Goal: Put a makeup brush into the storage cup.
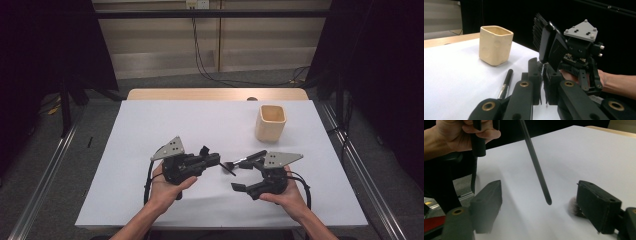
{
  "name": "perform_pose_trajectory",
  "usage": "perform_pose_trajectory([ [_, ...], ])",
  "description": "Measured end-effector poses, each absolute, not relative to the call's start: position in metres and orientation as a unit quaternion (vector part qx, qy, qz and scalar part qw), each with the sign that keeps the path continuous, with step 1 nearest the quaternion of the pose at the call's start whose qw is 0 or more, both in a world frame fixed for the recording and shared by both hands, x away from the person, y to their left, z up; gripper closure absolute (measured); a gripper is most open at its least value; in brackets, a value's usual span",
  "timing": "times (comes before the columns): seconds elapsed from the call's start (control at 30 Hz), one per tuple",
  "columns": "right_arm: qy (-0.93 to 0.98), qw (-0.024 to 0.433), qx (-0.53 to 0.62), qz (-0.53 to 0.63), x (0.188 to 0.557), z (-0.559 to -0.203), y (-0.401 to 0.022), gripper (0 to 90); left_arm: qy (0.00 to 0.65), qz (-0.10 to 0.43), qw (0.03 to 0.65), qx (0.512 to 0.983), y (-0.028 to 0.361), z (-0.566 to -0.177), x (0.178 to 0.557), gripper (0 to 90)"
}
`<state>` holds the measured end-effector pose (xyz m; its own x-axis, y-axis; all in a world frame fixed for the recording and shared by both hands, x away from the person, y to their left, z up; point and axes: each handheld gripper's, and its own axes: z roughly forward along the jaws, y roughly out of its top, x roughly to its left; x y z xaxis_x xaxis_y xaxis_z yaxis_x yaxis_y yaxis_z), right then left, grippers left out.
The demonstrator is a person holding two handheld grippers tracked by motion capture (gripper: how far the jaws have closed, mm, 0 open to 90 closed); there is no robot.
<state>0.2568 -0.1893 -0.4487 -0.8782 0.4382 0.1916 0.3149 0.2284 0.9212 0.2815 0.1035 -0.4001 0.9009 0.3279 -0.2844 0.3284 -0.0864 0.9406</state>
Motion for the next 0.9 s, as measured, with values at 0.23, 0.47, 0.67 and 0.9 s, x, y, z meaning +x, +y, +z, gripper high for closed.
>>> perform_pose_trajectory([
  [0.23, 0.779, 0.051, 0.238, 0.578, 0.257, -0.447, -0.193, 5.6, 0.225, 0.001, 0.631, 0.742, 0.109, -0.399, 0.283, 85.5],
  [0.47, 0.774, 0.062, 0.253, 0.576, 0.257, -0.447, -0.197, 6.8, 0.238, -0.004, 0.618, 0.749, 0.118, -0.394, 0.287, 85.5],
  [0.67, 0.771, 0.067, 0.261, 0.578, 0.258, -0.447, -0.200, 5.3, 0.237, 0.006, 0.598, 0.766, 0.123, -0.388, 0.289, 85.5],
  [0.9, 0.778, 0.076, 0.255, 0.569, 0.257, -0.448, -0.201, 4.6, 0.243, 0.012, 0.590, 0.770, 0.129, -0.380, 0.294, 85.4],
])
